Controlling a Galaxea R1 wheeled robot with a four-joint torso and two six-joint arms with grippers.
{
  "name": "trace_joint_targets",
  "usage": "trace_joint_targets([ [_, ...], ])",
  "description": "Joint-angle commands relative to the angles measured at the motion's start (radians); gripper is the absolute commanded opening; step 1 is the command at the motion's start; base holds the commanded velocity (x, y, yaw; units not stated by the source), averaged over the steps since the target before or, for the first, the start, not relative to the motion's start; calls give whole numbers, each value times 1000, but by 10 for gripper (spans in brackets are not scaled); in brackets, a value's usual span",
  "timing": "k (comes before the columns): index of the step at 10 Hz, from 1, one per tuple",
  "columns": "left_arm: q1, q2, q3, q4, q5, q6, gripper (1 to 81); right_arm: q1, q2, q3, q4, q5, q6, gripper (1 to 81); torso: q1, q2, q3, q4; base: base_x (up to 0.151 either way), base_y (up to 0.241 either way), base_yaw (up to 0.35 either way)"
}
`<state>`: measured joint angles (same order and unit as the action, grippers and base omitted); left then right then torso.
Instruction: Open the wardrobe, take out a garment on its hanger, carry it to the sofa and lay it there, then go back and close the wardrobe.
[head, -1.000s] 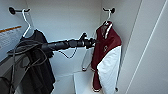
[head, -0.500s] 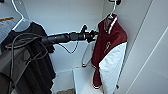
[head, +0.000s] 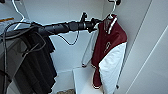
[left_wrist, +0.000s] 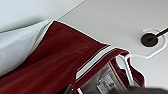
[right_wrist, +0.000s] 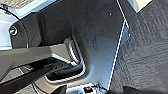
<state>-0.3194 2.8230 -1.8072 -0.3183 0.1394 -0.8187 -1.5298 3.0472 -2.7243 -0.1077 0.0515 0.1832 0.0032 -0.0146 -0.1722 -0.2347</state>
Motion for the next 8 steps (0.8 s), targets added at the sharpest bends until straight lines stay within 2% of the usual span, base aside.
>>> trace_joint_targets([
  [1, -198, 9, -9, -8, -7, -19, 811, 26, 3, 3, 9, -62, -1, 811, 0, 0, 76, 0, 0, 0, 0],
  [2, -198, 12, -10, -8, -9, -20, 811, 24, 3, 3, 9, -64, 1, 811, 0, 0, 21, 0, 0, 0, 0],
  [3, -198, 20, -14, -8, -21, -20, 811, 22, 3, 3, 9, -62, 1, 811, 0, 0, 43, 0, 0, 0, 0],
  [6, -197, 55, -58, -7, -24, -37, 811, 22, 4, 5, 9, -62, 1, 811, -2, -1, 56, 0, 0, 0, 0],
  [7, -197, 78, -81, -7, -24, -40, 811, 22, 6, 5, 9, -62, 1, 811, -2, 0, 56, -56, 0, 0, 0],
  [8, -197, 96, -106, -7, -26, -40, 811, 22, 6, 5, 9, -62, 1, 811, -1, 0, 56, -36, 0, 0, 0],
])
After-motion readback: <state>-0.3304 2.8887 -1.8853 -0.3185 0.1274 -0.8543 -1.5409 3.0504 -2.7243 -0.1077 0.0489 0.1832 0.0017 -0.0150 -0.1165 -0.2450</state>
